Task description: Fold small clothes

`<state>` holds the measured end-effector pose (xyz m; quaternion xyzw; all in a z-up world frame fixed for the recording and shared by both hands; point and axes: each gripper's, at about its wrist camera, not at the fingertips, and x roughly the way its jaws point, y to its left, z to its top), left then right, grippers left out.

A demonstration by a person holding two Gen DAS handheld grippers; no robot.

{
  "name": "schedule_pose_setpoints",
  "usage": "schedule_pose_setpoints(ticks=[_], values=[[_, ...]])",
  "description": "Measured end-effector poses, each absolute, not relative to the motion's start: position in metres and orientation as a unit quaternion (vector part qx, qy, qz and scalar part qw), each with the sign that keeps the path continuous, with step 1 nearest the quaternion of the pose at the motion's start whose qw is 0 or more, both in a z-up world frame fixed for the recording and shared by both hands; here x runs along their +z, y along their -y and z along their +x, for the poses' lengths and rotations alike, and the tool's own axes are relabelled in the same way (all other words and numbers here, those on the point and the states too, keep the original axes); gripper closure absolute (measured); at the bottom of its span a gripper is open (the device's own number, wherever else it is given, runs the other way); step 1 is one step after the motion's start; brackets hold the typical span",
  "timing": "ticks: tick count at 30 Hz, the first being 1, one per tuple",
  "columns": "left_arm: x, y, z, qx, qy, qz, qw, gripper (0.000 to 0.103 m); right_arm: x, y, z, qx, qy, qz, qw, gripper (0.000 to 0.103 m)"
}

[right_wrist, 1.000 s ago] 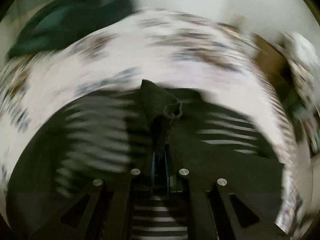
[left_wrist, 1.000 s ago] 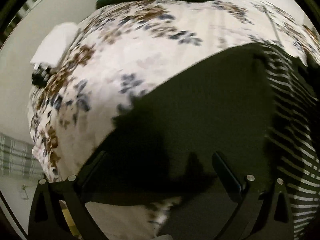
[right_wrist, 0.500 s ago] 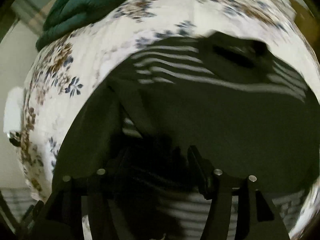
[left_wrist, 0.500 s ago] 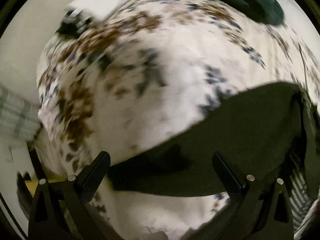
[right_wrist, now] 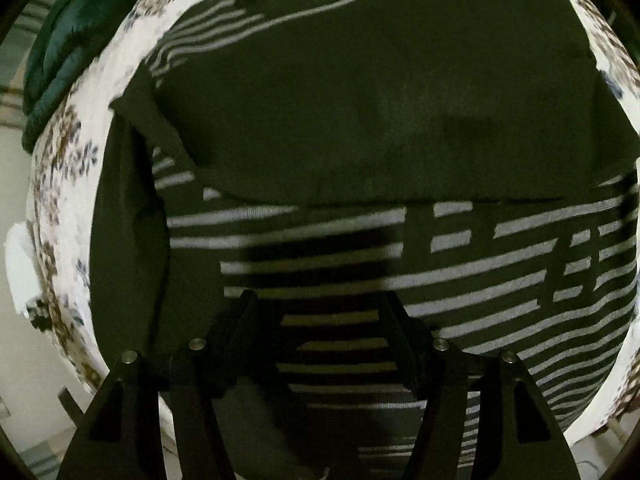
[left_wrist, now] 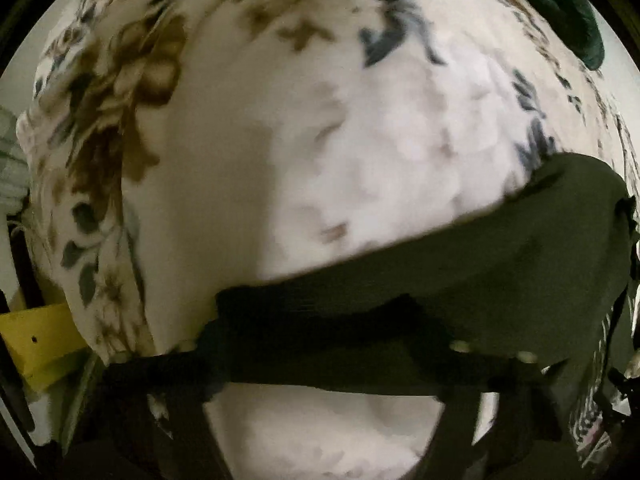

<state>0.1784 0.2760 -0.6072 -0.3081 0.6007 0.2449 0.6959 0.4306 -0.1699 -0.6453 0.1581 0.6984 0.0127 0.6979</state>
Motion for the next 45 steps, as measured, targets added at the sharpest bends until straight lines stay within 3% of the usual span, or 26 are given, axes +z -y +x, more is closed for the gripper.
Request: schedule_pose_setpoints(ticks=[1,2,11,18,20,21,23,27,33,35,37,43,45], values=[[-0.599,-0.271,0.183,0.238,-0.596,-0.296,0.707,0.082,-0.646,0.165,0.429,0.014,-0.700,0.150,0.699,0.039],[-0.590,-0.268,0.186,0.235,-0.594,-0.286,0.714,0.087,-0.645,0.162,0.427,0.018,-0.700,0.142,0.700,0.039],[-0.490,-0.326,0.205,0.249,-0.483,-0.329,0.772,0.089,-0.634,0.132,0.421,0.036,-0.693,0.126,0.709,0.039],[-0.510,-0.399,0.214,0.243,-0.447,-0.416,0.754,0.079,-0.639,0.111,0.418,0.047,-0.699,0.127,0.702,0.039],[-0.514,-0.403,0.199,0.255,-0.435,-0.436,0.746,0.069,-0.640,0.107,0.415,0.050,-0.702,0.125,0.699,0.039],[-0.519,-0.404,0.188,0.262,-0.429,-0.447,0.740,0.055,-0.641,0.105,0.413,0.052,-0.703,0.123,0.698,0.039],[-0.528,-0.401,0.170,0.280,-0.420,-0.468,0.725,0.044,-0.643,0.102,0.410,0.053,-0.707,0.122,0.695,0.039],[-0.559,-0.399,0.149,0.277,-0.396,-0.542,0.687,0.044,-0.650,0.097,0.407,0.052,-0.715,0.120,0.687,0.039],[-0.594,-0.399,0.179,0.253,-0.368,-0.599,0.664,0.044,-0.659,0.091,0.408,0.045,-0.721,0.111,0.683,0.039],[-0.601,-0.402,0.191,0.268,-0.367,-0.594,0.664,0.049,-0.661,0.089,0.410,0.042,-0.721,0.105,0.683,0.039],[-0.596,-0.403,0.202,0.292,-0.370,-0.569,0.673,0.097,-0.662,0.087,0.411,0.038,-0.722,0.099,0.683,0.039],[-0.531,-0.386,0.191,0.269,-0.336,-0.511,0.744,0.098,-0.663,0.084,0.412,0.035,-0.722,0.084,0.686,0.039],[-0.533,-0.379,0.177,0.258,-0.355,-0.509,0.741,0.094,-0.664,0.083,0.412,0.036,-0.723,0.081,0.685,0.039]])
